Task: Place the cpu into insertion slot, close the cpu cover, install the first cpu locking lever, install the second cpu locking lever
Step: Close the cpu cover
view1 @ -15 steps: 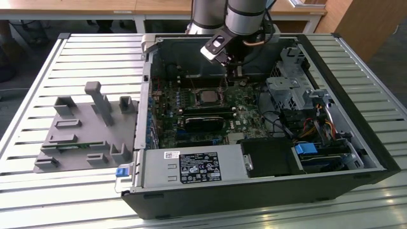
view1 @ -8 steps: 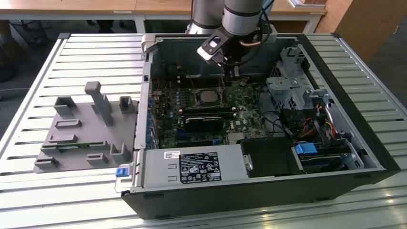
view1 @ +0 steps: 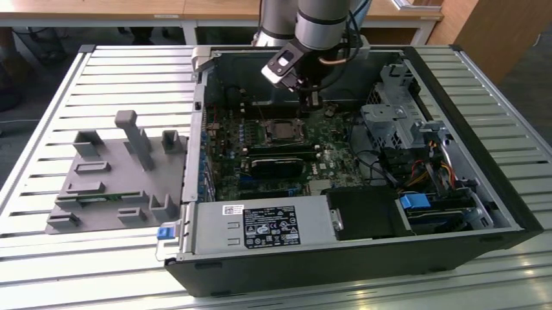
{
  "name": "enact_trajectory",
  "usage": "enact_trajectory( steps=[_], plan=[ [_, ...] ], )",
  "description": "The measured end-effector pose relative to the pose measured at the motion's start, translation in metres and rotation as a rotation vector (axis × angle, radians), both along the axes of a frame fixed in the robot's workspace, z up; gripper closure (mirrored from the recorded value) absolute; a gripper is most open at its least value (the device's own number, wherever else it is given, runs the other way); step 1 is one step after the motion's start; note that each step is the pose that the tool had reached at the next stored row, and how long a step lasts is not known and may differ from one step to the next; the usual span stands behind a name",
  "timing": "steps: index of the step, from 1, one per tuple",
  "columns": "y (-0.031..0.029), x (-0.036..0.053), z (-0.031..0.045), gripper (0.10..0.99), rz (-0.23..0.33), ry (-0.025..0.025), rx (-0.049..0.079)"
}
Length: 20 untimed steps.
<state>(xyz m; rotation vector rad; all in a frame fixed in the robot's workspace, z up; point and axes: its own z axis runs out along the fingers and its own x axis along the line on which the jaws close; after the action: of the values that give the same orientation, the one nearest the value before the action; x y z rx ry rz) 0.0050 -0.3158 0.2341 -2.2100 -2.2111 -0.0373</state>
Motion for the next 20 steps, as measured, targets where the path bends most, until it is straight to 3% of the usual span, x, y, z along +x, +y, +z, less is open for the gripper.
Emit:
enact_trajectory(
  steps=[11, 20],
  plan=[
    [-0.0030, -0.0113, -0.0039, 0.976, 0.000, 0.0002, 0.000],
    [-0.0039, -0.0273, -0.0105, 0.976, 0.000, 0.0004, 0.000]
  ],
)
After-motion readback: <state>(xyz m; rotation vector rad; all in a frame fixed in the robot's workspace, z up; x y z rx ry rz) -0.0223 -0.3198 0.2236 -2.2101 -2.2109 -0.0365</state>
